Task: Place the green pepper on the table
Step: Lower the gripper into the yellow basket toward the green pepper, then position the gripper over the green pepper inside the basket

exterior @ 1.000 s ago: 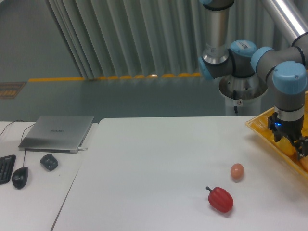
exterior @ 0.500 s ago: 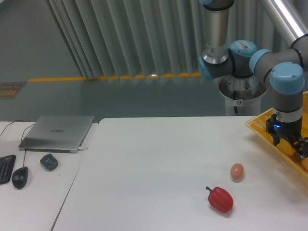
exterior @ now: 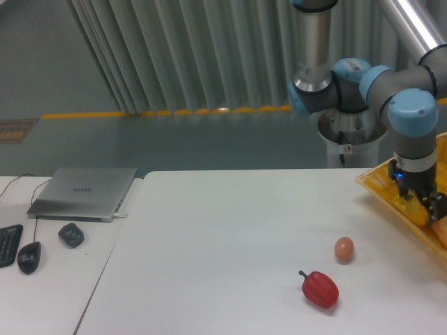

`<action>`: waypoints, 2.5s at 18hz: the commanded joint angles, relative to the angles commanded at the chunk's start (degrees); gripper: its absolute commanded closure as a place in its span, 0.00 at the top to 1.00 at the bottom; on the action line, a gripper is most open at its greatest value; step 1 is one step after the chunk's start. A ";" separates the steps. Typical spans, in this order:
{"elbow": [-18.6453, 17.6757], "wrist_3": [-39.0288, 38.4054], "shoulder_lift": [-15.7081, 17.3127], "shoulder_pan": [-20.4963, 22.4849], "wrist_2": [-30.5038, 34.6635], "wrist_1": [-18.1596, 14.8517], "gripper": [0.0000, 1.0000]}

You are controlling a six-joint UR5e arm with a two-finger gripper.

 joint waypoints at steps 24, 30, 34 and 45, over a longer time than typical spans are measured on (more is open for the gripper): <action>-2.29 57.42 1.24 -1.50 9.31 -4.05 1.00; -3.60 65.25 1.41 0.88 8.79 -4.23 1.00; -6.15 65.87 2.20 0.62 8.27 -3.97 1.00; -6.24 65.61 3.96 1.94 4.93 -5.98 1.00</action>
